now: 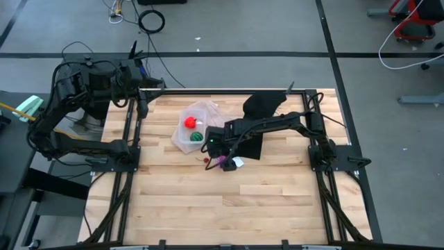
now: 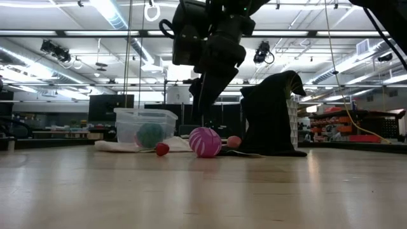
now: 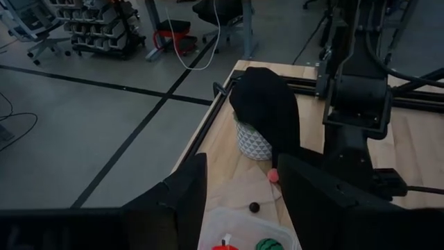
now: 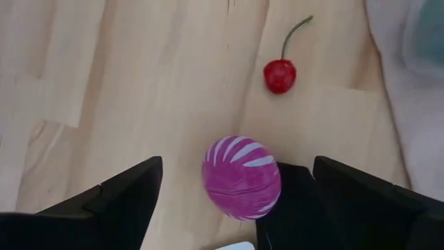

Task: Pick and placing Produce into tupperware
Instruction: Put the purple onion into the transparent bin

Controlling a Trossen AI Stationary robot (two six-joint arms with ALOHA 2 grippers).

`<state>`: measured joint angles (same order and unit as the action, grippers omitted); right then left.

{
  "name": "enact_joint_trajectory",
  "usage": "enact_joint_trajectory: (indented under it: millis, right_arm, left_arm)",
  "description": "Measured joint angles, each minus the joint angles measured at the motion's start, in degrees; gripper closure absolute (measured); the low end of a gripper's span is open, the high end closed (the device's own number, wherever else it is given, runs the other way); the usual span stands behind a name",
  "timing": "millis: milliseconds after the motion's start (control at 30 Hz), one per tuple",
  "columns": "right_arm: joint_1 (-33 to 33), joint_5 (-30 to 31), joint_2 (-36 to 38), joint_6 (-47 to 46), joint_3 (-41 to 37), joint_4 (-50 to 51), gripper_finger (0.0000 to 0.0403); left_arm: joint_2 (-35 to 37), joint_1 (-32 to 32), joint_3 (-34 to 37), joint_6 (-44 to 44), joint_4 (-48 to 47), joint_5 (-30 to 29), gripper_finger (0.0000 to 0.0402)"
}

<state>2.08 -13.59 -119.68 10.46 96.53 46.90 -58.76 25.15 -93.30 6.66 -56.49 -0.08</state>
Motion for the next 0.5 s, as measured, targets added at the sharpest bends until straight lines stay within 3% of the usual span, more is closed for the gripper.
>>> enact_joint_trajectory:
  millis: [500]
  right_arm:
    - [0.0, 4.1, -2.6, 3.1, -0.4, -2.3, 0.0005]
  left_arm:
    - [0.0, 0.0, 0.0, 0.0, 0.0, 0.0, 0.0217]
